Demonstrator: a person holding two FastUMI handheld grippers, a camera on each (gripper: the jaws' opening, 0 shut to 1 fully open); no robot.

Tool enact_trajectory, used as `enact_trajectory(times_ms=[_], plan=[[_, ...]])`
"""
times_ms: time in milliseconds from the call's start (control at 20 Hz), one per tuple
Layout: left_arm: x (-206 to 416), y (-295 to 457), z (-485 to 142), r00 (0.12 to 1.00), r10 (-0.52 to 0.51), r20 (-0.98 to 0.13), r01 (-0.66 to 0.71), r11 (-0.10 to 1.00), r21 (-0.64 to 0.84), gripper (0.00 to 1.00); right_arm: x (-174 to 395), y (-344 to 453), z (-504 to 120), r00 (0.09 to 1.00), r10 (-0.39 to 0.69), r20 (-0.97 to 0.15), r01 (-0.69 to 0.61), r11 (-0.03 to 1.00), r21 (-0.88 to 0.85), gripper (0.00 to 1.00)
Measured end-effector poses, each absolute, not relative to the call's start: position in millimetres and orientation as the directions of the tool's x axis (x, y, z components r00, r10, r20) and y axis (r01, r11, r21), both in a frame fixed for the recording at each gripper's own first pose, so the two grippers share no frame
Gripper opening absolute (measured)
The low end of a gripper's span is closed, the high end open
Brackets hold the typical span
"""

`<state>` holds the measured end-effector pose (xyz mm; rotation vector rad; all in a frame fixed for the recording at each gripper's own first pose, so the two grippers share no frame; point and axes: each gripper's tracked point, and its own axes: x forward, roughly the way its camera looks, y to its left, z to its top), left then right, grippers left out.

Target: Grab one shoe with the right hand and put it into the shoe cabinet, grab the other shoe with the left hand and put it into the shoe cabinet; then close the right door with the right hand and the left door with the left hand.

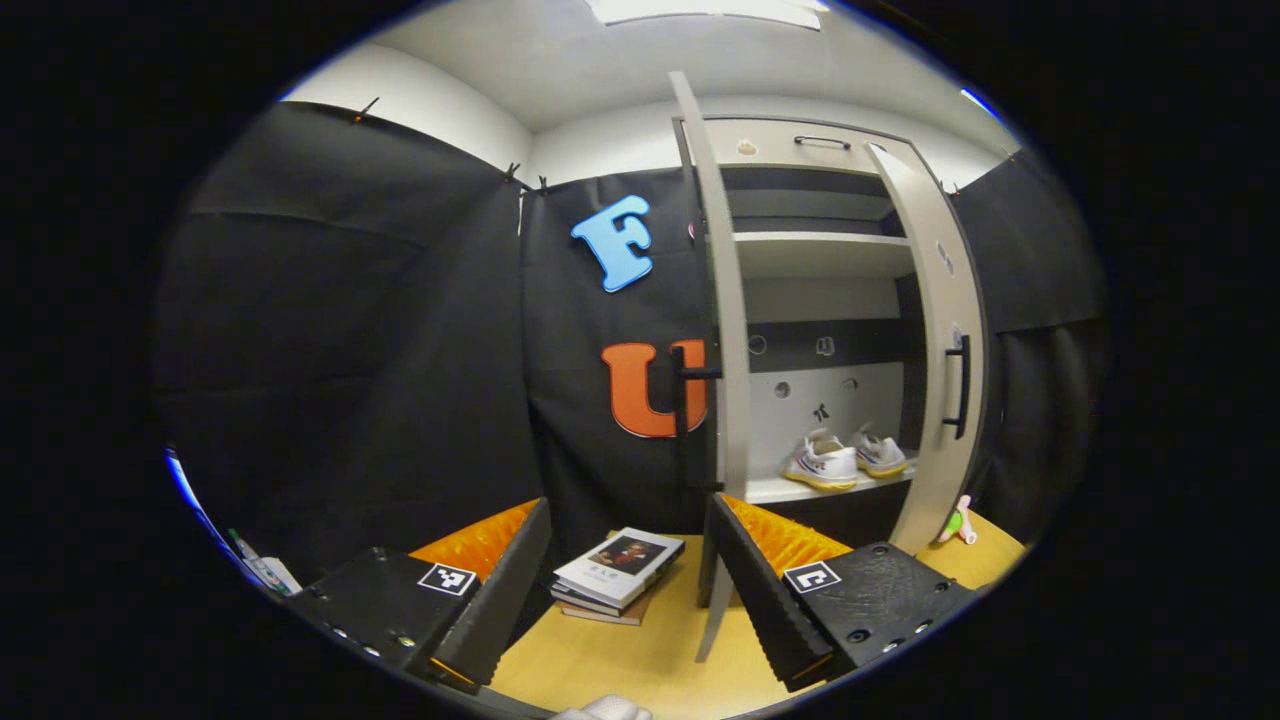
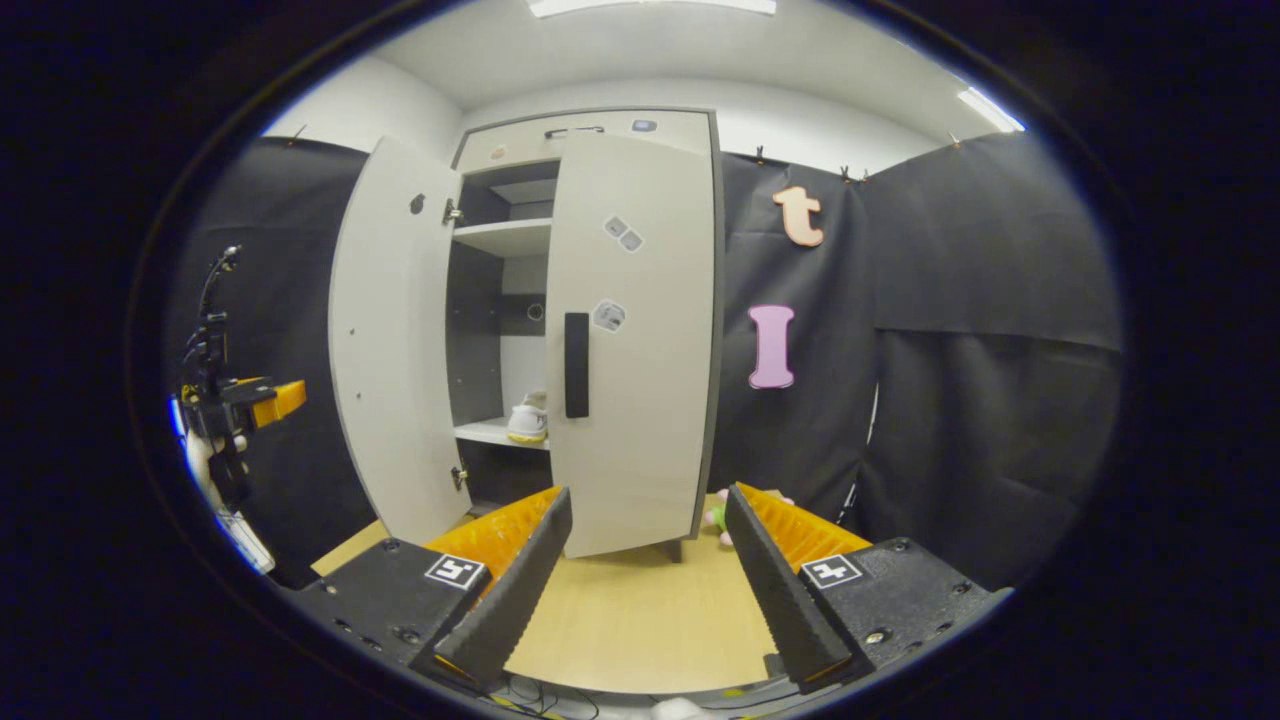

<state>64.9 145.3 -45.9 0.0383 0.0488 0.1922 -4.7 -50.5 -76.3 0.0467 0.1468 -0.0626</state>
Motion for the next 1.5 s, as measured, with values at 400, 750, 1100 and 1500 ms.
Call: enact_trajectory(times_ms=[400,750,1100,1500], plan=[[134,183,-29,0.977,0.213,-0.006,-0.212,0.976,0.04,0.96,-22,-52,-86,0.979,-0.105,-0.177,0.114,0.993,0.043,1.0],[138,166,-27,0.98,0.201,0.011,-0.201,0.979,0.043,0.92,-21,-66,-87,0.978,-0.108,-0.179,0.121,0.99,0.066,1.0],[129,132,-24,0.981,0.194,0.009,-0.194,0.979,0.054,0.88,-11,-79,-88,0.982,-0.064,-0.178,0.076,0.995,0.063,1.0],[141,44,-20,0.995,0.094,0.014,-0.095,0.994,0.053,0.88,6,-96,-91,0.983,-0.004,-0.182,0.015,0.998,0.061,1.0]])
